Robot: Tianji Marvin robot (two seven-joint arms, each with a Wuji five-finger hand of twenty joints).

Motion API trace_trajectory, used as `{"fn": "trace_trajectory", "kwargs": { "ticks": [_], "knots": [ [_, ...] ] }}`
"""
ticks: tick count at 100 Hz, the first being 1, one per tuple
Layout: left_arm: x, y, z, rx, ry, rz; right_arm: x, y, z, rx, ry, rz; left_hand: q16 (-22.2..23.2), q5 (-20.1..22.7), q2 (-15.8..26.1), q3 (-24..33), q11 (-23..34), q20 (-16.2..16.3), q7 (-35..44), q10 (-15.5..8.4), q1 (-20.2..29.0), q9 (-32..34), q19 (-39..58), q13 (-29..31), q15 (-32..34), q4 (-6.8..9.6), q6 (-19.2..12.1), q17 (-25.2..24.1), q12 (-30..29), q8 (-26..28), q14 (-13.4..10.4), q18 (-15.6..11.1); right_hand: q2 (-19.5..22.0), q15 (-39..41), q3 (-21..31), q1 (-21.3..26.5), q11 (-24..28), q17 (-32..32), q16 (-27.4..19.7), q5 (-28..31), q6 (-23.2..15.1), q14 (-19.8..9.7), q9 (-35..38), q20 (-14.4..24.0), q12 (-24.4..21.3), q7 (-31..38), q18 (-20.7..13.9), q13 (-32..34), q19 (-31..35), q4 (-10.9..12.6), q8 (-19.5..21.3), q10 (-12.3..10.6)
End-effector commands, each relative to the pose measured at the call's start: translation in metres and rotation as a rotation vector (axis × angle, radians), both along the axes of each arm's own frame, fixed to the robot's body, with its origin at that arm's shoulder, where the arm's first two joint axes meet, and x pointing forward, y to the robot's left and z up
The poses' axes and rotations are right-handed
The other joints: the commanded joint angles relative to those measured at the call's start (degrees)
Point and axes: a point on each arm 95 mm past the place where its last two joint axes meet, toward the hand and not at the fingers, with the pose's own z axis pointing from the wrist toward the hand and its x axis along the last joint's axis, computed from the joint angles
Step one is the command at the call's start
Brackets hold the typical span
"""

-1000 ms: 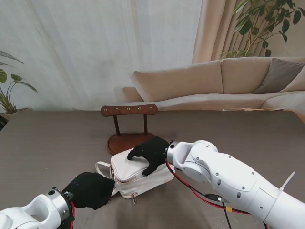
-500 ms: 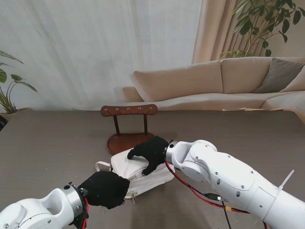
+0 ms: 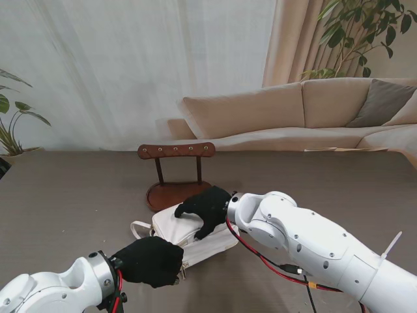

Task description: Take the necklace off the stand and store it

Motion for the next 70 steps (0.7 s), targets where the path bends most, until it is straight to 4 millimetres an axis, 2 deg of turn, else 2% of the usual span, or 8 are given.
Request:
{"fn": "trace_trajectory", "kwargs": {
  "ticks": [1,43,56,63,70],
  "knots": [
    [-0.0098,-0.0103,0.0089,0.003,-0.01,-0.049,-0.0042,-0.0213,-0.041,-0.108,0.076,-0.044,-0.1,3.0,0.2,-0.6,-0.4,0.2,4.6,-5.4,1.8,-0.4,-0.3,-1.1,-0.2,1.41,-15.3,-2.4,1.0,-0.3,0.2,-2.4,7.1,1.1,1.5,3.7,6.2,-26.9,1.0,13.9,3.8,1.1,8.4,-1.7,3.1,10.7,-0.9,1.9,1.8,2.8,5.7,1.8],
    [-0.0159,-0.0086,0.0124,-0.071,0.027,-0.06,-0.0048,-0.0202,-0.0434,-0.105,0.083,-0.044,0.1,7.5,-1.7,-0.9,-1.8,1.2,0.7,-6.3,-0.2,-1.4,-1.5,-4.1,-1.1,1.91,-19.1,-5.5,1.5,-2.0,-0.4,-2.2,7.1,1.2,1.5,3.7,6.3,-26.9,1.0,13.8,4.0,0.9,8.3,-1.6,3.1,10.8,-0.9,1.9,1.6,2.7,5.7,1.9],
    [-0.0189,-0.0076,0.0139,-0.045,0.039,-0.058,-0.005,-0.0202,-0.0444,-0.104,0.086,-0.046,-0.1,7.8,-1.7,-1.1,-2.2,1.3,0.0,-6.5,-0.4,-1.9,-2.0,-5.0,-1.8,1.79,-19.0,-6.3,1.2,-1.9,-0.2,-2.1,7.0,1.2,1.5,3.6,6.4,-26.9,1.0,13.6,4.0,0.9,8.2,-1.6,3.1,10.8,-0.9,1.8,1.6,2.7,5.7,1.9],
    [-0.0195,-0.0069,0.0119,-0.029,0.049,-0.044,-0.0051,-0.0202,-0.0447,-0.104,0.087,-0.046,-0.3,7.1,-1.1,-1.6,-2.6,1.4,-0.5,-5.9,0.2,-2.5,-2.7,-5.5,-2.6,1.67,-17.0,-7.0,0.8,-1.0,0.4,-1.9,6.9,1.2,1.5,3.4,6.3,-27.0,1.0,13.5,4.0,0.9,8.1,-1.6,3.1,10.7,-0.8,1.7,1.5,2.7,5.7,2.0],
    [-0.0195,-0.0058,0.0092,-0.004,0.047,-0.024,-0.0051,-0.0202,-0.0449,-0.104,0.087,-0.046,-2.1,6.0,0.0,-3.9,-3.2,1.5,-2.3,-4.7,0.9,-5.2,-5.3,-7.5,-6.7,1.94,-15.6,-9.4,-1.0,-0.4,1.8,-1.6,6.7,1.2,1.5,3.2,6.3,-27.1,1.0,13.4,4.1,1.1,8.0,-1.6,3.1,10.7,-0.7,1.7,1.5,2.8,5.7,2.1]
  ]
}}
